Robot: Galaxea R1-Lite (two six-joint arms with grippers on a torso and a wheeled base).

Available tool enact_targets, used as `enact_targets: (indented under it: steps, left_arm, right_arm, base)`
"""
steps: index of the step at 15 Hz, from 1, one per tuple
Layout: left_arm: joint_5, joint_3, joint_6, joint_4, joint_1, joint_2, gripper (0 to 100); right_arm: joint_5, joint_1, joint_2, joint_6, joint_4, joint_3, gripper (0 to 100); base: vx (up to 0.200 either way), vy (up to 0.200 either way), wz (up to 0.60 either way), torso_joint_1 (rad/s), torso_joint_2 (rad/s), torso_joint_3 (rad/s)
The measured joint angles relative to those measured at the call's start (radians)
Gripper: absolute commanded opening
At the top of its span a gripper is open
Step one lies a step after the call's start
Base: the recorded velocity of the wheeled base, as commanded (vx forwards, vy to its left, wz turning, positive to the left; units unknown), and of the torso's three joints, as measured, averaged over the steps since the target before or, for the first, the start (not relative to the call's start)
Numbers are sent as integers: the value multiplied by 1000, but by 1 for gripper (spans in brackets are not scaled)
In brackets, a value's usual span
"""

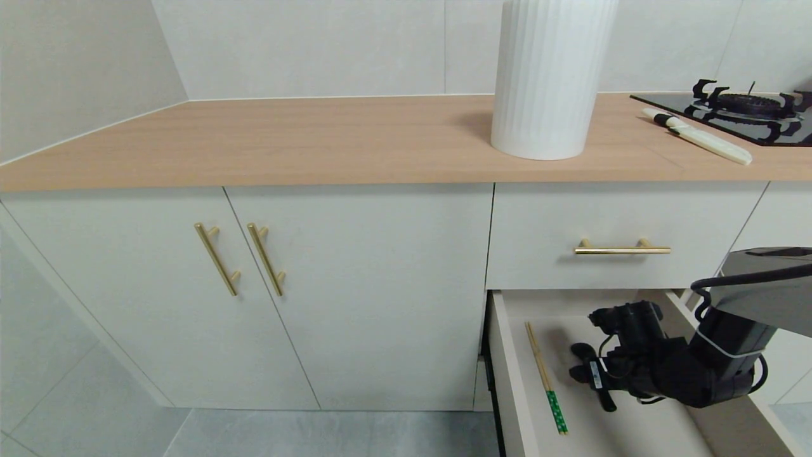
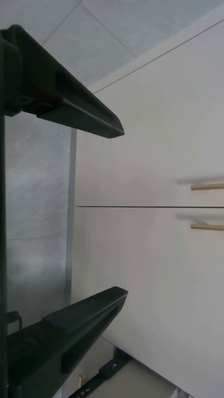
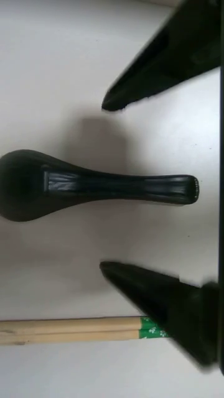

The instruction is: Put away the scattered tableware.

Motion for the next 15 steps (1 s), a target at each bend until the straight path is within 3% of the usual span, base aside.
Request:
enact_targets:
  steps: [8,15]
  left_arm:
    - [0,0,0,0,0,0,100]
    - [0,0,0,0,0,0,100]
  right_arm:
    - [-2,17,-240,-1,48,104,100]
    - [-1,64,-635,26,323,237,100]
  base:
    - [0,0,0,0,0,0]
    - [0,0,0,0,0,0]
